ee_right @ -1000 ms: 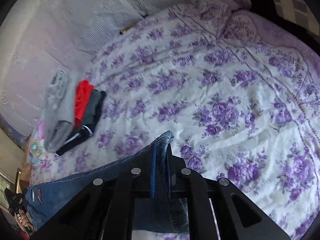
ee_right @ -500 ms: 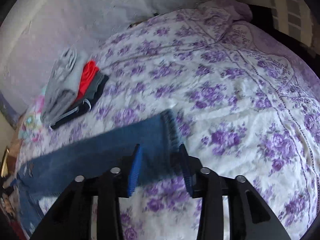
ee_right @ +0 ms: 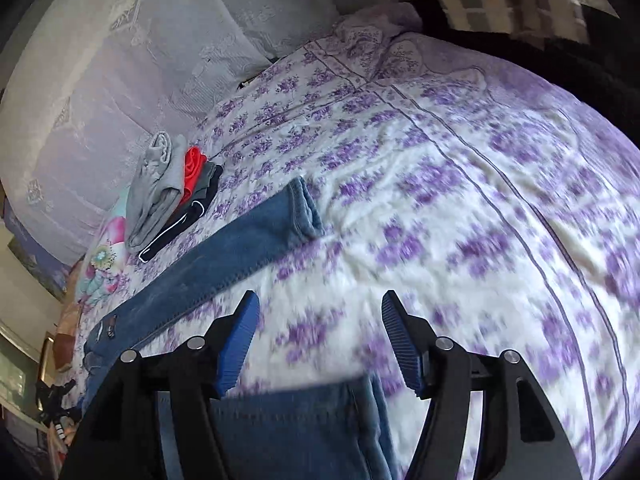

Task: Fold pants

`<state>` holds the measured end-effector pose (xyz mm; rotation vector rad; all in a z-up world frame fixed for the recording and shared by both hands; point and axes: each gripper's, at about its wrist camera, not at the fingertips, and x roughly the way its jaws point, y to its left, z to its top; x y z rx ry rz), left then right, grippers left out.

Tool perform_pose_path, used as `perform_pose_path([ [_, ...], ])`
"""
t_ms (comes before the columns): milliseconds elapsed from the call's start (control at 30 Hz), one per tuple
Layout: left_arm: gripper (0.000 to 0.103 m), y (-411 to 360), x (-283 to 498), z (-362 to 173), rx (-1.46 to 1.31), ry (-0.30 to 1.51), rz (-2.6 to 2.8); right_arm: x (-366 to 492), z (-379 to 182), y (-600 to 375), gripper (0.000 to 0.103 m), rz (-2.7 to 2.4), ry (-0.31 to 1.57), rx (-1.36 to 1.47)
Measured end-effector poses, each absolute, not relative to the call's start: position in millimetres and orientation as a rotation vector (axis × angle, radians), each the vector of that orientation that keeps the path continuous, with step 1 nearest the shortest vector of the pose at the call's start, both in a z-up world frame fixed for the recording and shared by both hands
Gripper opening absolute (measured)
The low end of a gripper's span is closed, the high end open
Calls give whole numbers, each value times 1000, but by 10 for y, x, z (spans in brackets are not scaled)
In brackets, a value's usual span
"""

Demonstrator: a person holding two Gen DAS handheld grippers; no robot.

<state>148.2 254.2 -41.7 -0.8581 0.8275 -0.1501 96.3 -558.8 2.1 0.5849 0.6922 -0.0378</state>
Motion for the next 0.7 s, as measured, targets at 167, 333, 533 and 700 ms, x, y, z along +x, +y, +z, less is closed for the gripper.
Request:
perform_pose_path([
  [167, 71, 2345, 1135, -386, -812, 824, -179, 203, -217, -5691, 66, -7, 739, 729],
  [333, 75, 2157, 931, -442, -801, 836, -204, 75, -522, -5573, 67, 91, 817, 790],
  [533, 77, 2039, 814, -498, -784, 839, -185, 84, -684, -5331, 62, 131, 759, 730],
  [700, 80, 1999, 983, -508, -815, 854, -185, 189, -703, -5297, 34, 145, 694, 776],
])
